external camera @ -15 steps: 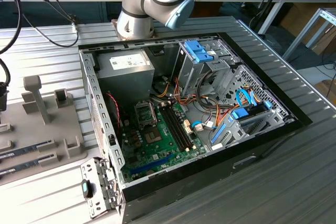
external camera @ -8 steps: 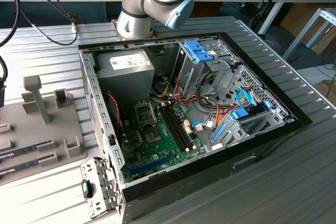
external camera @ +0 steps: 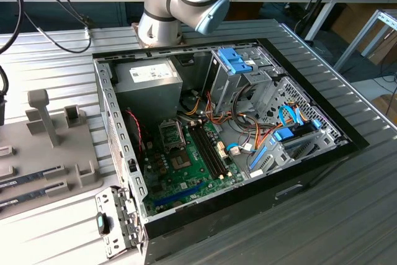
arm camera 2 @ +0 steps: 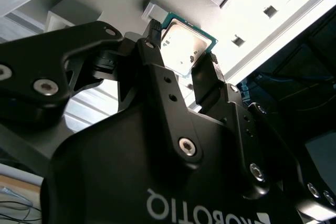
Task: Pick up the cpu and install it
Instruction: 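Pick up the cpu and move it towards the insertion slot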
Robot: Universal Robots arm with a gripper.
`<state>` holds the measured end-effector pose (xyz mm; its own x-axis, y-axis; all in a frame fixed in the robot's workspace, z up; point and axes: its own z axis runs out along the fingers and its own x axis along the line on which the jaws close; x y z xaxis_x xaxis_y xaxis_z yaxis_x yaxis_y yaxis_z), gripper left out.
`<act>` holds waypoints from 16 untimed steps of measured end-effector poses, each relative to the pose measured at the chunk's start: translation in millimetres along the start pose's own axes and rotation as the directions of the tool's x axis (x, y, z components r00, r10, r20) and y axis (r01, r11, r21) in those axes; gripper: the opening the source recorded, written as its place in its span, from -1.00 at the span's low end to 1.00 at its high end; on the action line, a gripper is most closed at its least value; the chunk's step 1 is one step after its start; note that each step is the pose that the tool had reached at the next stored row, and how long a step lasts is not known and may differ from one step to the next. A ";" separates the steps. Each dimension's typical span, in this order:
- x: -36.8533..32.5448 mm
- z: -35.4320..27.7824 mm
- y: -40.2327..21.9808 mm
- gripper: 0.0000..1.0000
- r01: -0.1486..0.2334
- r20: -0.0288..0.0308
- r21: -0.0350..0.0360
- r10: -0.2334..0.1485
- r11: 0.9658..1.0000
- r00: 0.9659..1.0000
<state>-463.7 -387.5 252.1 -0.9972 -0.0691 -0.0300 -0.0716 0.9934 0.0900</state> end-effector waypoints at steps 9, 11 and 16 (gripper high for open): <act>-0.1 -3.3 0.3 -0.05 0.000 0.000 -0.002 0.000 1.000 1.000; -0.1 -4.3 0.4 -0.05 0.000 0.000 -0.003 0.000 1.000 1.000; -0.2 -6.2 0.6 -0.05 0.000 0.000 -0.004 0.000 1.000 1.000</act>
<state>-463.7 -387.5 258.3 -0.9972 -0.0689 -0.0303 -0.0715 0.9930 0.0944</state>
